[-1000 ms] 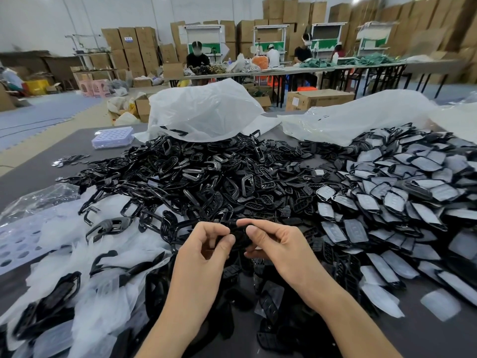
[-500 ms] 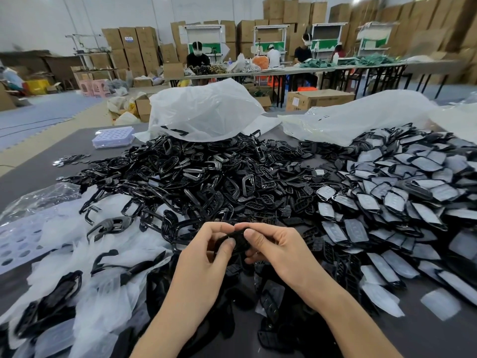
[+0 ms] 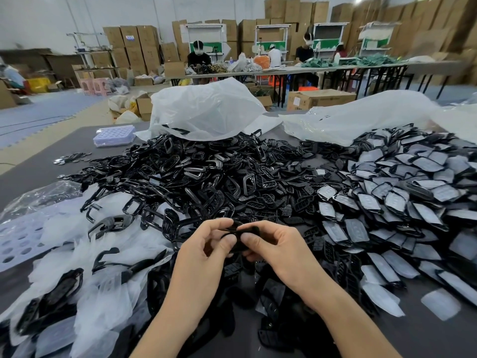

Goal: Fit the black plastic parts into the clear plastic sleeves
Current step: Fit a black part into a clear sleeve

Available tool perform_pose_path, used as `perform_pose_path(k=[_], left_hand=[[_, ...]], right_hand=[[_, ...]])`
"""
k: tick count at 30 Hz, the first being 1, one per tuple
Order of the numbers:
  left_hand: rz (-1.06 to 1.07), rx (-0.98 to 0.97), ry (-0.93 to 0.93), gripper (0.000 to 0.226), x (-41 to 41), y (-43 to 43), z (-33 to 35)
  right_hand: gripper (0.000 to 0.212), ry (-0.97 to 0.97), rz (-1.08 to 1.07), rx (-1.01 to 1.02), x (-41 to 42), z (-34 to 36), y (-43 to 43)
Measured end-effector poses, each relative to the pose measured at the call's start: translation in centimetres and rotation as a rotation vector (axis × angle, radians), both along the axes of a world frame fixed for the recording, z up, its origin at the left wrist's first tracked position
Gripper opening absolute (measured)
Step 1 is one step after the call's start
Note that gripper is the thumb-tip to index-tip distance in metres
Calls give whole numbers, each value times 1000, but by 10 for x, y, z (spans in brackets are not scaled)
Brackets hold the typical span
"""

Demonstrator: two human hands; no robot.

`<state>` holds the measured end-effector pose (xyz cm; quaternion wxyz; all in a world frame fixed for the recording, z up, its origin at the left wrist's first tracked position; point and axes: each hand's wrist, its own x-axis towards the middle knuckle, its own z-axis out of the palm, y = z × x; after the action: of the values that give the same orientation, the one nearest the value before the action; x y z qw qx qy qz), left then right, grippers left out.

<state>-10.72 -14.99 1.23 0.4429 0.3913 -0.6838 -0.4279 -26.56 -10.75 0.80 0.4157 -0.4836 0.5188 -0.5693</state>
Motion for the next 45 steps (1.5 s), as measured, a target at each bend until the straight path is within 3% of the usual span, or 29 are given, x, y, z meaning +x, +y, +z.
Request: perform_pose_path(k=[10, 20, 29, 33, 35, 39, 45], left_hand=[[13, 196, 235, 31, 2, -9, -5], [-10, 135, 77, 18, -3, -2, -4], [91, -49, -73, 18, -4, 0, -10], [147, -313, -244, 13, -6, 6, -10], [58, -370, -383, 9, -6, 8, -10], [-163, -571, -738, 40, -10, 17, -16], [-178, -537, -953, 68, -15, 20, -19]], right_hand=[[15, -132, -96, 44, -7, 0, -3], [18, -81, -68, 23, -7, -1, -2], [14, 177, -93, -20, -6, -8, 0], [15, 247, -234, -74, -12, -10, -1], [10, 257, -373, -91, -19, -11, -3], [4, 117, -510, -107, -27, -12, -6], [6, 178, -524, -103, -26, -15, -7]])
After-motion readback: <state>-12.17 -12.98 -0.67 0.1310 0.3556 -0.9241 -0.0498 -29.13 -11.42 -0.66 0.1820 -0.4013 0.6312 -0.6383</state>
